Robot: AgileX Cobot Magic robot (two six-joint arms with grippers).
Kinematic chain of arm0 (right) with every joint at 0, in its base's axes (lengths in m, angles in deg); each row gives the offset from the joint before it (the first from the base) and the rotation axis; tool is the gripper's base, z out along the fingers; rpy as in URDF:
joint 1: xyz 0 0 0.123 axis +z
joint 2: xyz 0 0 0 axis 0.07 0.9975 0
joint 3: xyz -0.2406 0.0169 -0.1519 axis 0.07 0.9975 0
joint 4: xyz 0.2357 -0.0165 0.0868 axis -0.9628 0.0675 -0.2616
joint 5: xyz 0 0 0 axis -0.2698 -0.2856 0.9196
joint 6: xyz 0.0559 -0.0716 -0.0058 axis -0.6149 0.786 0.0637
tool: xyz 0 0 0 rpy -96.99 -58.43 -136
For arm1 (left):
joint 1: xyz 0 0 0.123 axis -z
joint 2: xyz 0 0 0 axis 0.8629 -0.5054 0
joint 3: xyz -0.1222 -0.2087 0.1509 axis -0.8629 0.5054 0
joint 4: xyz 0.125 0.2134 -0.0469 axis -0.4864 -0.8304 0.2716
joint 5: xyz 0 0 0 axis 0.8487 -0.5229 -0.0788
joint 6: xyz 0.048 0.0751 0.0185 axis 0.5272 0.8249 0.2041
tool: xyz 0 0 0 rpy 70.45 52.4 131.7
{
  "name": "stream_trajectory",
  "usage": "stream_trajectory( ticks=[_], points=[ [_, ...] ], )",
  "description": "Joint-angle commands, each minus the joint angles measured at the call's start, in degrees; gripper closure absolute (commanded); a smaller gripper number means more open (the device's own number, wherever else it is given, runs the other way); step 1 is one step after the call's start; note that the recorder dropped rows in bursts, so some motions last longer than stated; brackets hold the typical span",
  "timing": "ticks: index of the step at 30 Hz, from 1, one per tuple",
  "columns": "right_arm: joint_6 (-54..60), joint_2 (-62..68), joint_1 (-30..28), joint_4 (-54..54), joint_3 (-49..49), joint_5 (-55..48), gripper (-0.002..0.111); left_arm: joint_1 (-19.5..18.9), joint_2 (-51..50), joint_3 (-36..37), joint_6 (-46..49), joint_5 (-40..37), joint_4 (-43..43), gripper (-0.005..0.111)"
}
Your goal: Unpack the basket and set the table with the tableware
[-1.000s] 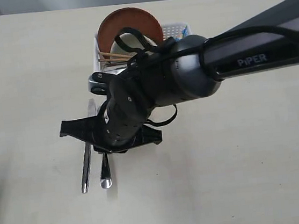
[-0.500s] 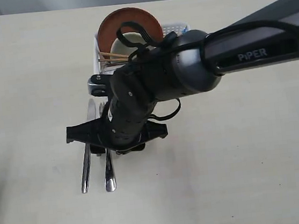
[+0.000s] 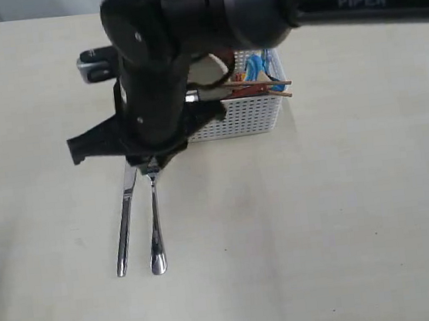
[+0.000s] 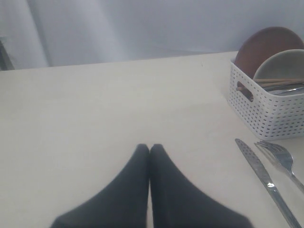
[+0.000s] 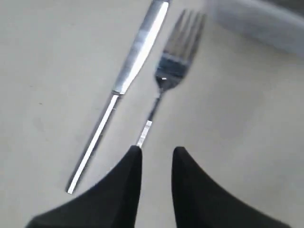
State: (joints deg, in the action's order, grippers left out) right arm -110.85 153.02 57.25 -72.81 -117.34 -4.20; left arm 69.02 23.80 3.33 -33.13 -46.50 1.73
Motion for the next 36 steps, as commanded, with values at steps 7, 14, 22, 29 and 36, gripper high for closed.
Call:
stream_trajectory(
  ticks=[7,14,22,29,36],
  points=[
    [7.8,-6.2,-7.1,14.0,-7.6,-14.7,0.072,-0.1,0.4,0.1,0.0,0.5,0.1,0.107],
    [20.5,-9.7,-7.8,14.1,-6.1,-14.7,0.067,-0.1,0.4,0.1,0.0,0.5,0.1,0.107],
    [30.6,-12.6,-7.8,20.9,5.1,-14.7,0.07,-0.1,0.4,0.1,0.0,0.5,0.1,0.107],
    [32.8,-12.6,-7.5,25.4,9.1,-14.5,0.07,-0.1,0.4,0.1,0.0,0.5,0.1,0.107],
    [34.9,-10.6,-7.4,23.9,9.1,-11.3,0.07,-0.1,0.4,0.1,0.0,0.5,0.1,0.107]
  ],
)
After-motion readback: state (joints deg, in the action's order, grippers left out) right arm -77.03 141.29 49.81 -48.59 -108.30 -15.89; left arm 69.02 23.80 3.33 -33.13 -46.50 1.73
